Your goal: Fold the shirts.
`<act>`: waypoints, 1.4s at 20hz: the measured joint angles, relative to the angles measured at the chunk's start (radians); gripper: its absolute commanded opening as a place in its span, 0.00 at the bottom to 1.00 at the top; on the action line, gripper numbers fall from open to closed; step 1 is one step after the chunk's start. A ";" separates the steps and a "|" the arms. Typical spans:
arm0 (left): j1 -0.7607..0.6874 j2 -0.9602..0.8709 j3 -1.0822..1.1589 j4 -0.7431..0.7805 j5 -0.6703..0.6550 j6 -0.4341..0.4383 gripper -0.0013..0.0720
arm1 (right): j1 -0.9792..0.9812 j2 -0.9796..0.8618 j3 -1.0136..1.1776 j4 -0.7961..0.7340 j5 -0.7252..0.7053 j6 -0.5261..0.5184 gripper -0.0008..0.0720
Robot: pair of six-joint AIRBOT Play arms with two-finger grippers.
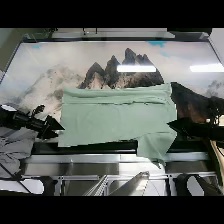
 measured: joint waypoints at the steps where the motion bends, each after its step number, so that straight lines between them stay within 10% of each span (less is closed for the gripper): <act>1: -0.026 -0.016 0.011 -0.003 -0.013 0.011 0.55 | 0.000 0.004 -0.004 -0.026 0.002 0.039 0.74; 2: -0.053 -0.034 0.024 -0.001 -0.011 0.024 0.19 | 0.000 0.008 -0.007 -0.069 0.005 0.090 0.73; 3: -0.075 -0.052 0.038 0.006 -0.008 0.029 0.04 | 0.000 0.009 -0.010 -0.119 0.010 0.142 0.72; 12: -0.141 -0.156 0.143 -0.005 -0.083 0.051 0.04 | 0.001 -0.032 -0.132 -0.368 -0.005 0.414 0.60; 16: -0.124 -0.167 0.148 -0.015 -0.098 0.060 0.04 | 0.002 -0.156 -0.216 -0.202 -0.074 0.318 0.58; 20: -0.090 -0.169 0.150 -0.023 -0.105 0.063 0.04 | 0.002 -0.305 -0.238 -0.077 -0.106 0.114 0.04; 28: 0.029 -0.117 0.150 0.022 -0.095 0.063 0.04 | 0.001 -0.326 0.020 0.047 -0.086 -0.032 0.04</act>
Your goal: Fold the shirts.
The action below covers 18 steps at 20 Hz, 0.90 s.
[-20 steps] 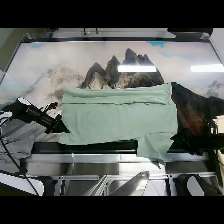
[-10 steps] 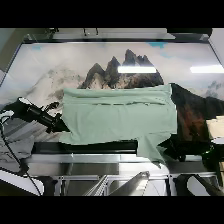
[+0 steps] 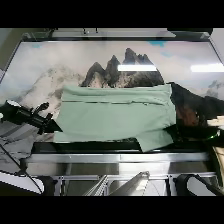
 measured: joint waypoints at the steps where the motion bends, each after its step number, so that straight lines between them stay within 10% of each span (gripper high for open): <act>1: 0.021 0.019 0.006 -0.006 -0.013 -0.002 0.04 | 0.000 0.005 0.060 0.003 0.005 0.010 0.04; 18: -0.086 -0.212 0.702 -0.145 -0.008 -0.108 0.05 | 0.240 -0.454 0.655 0.217 -0.231 -0.119 0.04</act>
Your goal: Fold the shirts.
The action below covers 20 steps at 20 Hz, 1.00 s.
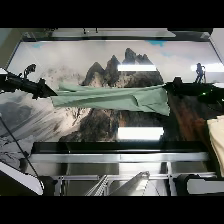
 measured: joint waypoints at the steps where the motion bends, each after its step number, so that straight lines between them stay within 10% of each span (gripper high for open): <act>1: -0.003 -0.044 0.045 -0.003 0.004 -0.009 0.05 | 0.005 -0.033 0.026 0.008 -0.006 -0.007 0.04; 7: -0.023 -0.251 0.257 -0.053 0.013 -0.039 0.04 | 0.024 -0.163 0.082 0.017 -0.025 -0.019 0.04; 8: -0.027 -0.272 0.272 -0.058 0.012 -0.042 0.29 | 0.027 -0.176 0.085 0.015 -0.025 -0.019 0.05; 10: -0.031 -0.296 0.285 -0.089 -0.007 -0.047 0.78 | 0.029 -0.190 0.089 -0.006 -0.025 -0.022 0.59; 11: -0.031 -0.299 0.289 -0.103 -0.025 -0.048 0.99 | 0.025 -0.191 0.095 -0.018 -0.016 -0.022 0.65; 14: -0.016 -0.308 0.312 -0.107 -0.088 -0.066 0.98 | -0.011 -0.163 0.134 -0.073 0.058 -0.023 0.97; 20: 0.045 -0.231 0.288 -0.146 -0.142 -0.105 0.96 | -0.111 -0.150 0.188 -0.211 0.117 0.066 0.97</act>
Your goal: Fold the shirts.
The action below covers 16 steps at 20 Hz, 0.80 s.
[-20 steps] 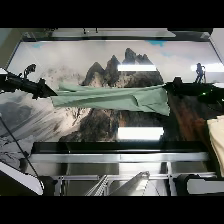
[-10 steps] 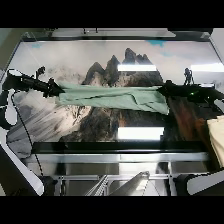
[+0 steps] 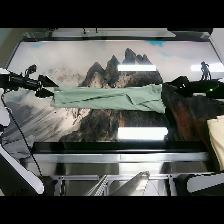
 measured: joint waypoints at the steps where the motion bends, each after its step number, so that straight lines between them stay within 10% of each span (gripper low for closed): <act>1: 0.007 0.013 -0.008 -0.008 0.002 -0.001 0.96 | -0.001 -0.026 0.003 -0.008 0.015 0.017 0.97; 3: 0.014 0.031 -0.016 -0.022 0.003 -0.005 0.96 | 0.016 -0.082 0.006 0.002 0.041 0.026 0.78; 6: 0.008 0.042 -0.018 -0.027 -0.009 -0.008 0.94 | 0.069 -0.148 0.011 0.105 0.074 0.014 0.84; 8: -0.006 0.044 -0.003 -0.039 -0.016 -0.008 0.10 | 0.106 -0.169 0.013 0.145 0.055 0.002 0.76; 9: -0.015 0.045 0.006 -0.052 -0.018 -0.008 0.01 | 0.125 -0.177 0.014 0.157 0.043 -0.002 0.62; 11: -0.039 0.048 0.021 -0.092 -0.011 -0.007 0.01 | 0.151 -0.188 0.013 0.162 0.026 -0.006 0.08; 16: -0.195 0.048 -0.019 -0.086 0.056 0.000 0.01 | 0.180 -0.186 0.027 0.179 0.018 -0.010 0.04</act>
